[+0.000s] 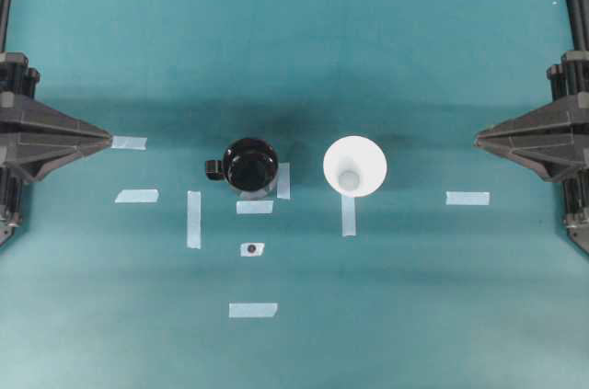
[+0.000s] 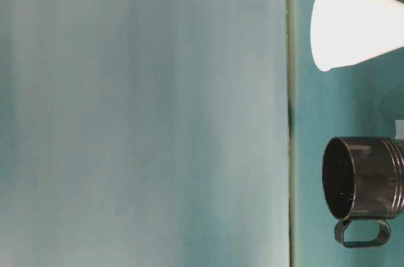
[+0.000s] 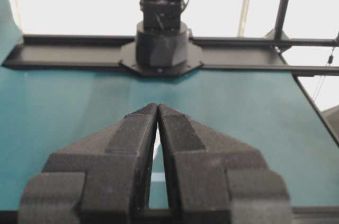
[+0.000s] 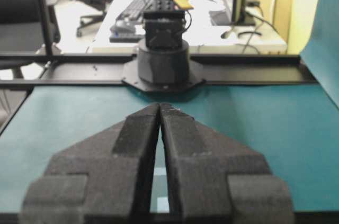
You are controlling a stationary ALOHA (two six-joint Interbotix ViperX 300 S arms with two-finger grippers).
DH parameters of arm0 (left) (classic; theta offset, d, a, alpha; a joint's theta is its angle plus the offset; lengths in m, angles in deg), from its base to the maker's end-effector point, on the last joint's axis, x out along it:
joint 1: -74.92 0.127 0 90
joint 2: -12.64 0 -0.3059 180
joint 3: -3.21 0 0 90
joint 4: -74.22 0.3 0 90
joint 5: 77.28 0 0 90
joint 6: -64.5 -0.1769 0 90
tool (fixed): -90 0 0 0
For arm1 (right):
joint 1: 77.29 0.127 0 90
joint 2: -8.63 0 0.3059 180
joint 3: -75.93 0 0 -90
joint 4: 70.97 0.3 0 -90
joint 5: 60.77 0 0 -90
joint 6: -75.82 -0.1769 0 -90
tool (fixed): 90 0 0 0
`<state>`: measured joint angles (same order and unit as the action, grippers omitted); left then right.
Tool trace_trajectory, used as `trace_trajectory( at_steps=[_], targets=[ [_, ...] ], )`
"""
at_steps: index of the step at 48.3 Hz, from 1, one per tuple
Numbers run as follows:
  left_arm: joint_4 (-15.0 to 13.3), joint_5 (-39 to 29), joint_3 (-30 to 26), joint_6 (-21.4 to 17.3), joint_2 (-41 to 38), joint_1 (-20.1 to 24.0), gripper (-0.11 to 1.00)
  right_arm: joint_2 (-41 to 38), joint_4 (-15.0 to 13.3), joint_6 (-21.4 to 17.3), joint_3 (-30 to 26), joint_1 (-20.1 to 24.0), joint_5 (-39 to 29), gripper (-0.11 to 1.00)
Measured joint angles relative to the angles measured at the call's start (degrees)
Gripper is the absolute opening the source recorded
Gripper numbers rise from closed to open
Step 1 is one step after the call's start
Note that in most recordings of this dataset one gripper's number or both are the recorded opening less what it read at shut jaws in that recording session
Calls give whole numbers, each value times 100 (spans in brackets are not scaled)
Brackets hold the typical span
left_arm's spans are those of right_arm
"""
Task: Holding the cup holder with the left arm, the right arm places the cup into the cup holder.
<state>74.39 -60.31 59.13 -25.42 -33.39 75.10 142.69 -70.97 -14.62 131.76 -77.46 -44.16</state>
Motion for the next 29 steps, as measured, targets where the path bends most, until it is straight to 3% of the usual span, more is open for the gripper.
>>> trace_trajectory(
  at_steps=[5, 8, 17, 29],
  targets=[
    [26, -114, 0, 62, -18, -9, 4, 26, 176, -44, 53, 0, -26, 5],
    [44, -202, 0, 79, -26, -9, 3, 53, 352, -167, 79, 0, -123, 0],
    [53, -545, -18, 79, -105, -9, 3, 88, 501, -483, 105, -88, -642, 0],
    [53, -1002, -220, 79, -387, 35, 3, 79, 510, -510, -9, -325, -1345, 0]
  ],
)
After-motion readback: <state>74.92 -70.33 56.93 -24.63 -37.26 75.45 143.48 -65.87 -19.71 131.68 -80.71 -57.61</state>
